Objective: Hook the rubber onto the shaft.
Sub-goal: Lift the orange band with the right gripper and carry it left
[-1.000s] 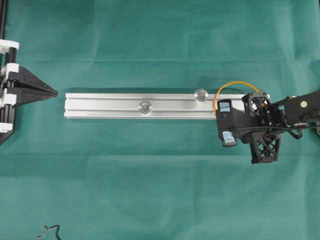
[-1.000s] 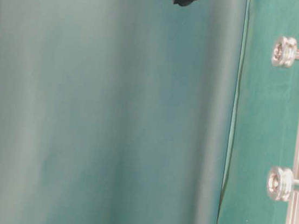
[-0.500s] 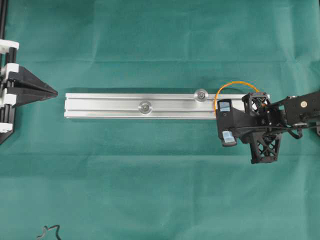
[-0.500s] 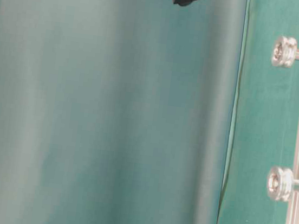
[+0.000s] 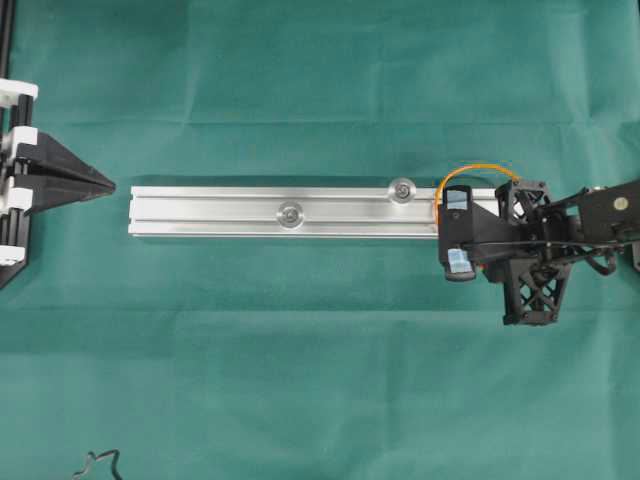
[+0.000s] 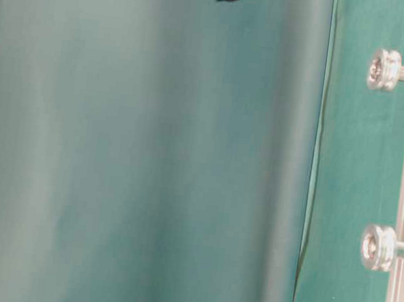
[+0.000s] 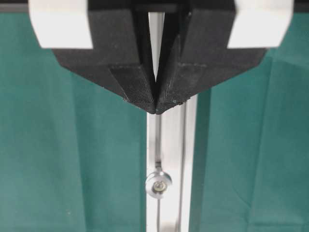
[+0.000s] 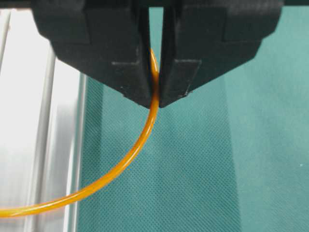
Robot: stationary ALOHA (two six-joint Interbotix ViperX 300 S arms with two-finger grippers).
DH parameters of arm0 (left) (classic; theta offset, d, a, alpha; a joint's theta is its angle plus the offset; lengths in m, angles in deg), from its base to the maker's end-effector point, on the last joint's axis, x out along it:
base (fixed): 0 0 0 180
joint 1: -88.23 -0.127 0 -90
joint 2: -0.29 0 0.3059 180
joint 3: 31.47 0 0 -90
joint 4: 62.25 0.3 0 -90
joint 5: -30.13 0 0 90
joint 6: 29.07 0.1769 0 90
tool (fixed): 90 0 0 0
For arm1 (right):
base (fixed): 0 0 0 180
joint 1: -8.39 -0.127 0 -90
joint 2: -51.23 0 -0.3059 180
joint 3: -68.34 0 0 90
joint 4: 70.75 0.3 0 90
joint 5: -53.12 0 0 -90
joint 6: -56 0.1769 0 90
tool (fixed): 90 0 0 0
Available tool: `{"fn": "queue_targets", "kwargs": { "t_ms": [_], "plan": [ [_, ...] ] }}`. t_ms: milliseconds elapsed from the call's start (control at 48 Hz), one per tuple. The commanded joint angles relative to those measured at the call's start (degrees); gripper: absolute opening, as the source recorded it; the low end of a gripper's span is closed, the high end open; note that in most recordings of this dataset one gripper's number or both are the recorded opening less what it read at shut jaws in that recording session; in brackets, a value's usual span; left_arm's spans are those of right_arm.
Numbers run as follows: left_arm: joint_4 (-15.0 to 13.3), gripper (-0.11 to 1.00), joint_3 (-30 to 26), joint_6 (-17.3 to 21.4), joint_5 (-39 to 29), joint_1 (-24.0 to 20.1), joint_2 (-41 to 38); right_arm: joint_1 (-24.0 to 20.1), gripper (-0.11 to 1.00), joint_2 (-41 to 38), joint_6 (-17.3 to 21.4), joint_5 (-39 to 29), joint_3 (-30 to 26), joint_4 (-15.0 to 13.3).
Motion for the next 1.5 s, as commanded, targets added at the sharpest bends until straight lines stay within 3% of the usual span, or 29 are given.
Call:
{"fn": "queue_targets", "kwargs": {
  "t_ms": [0, 959, 1480],
  "plan": [
    [0.18, 0.00, -1.76, 0.09, 0.26, -0.09, -0.44, -0.09, 0.06, 2.20, 0.18, -2.02, -2.20, -1.05],
    [0.18, 0.00, -1.76, 0.09, 0.18, -0.09, -0.44, 0.35, 0.06, 8.00, 0.18, -24.96, -18.37, -7.73],
    [0.09, 0.00, -1.76, 0.09, 0.18, -0.09, -0.44, 0.79, 0.06, 7.91, 0.18, -25.75, -18.90, -8.17]
  ]
}}
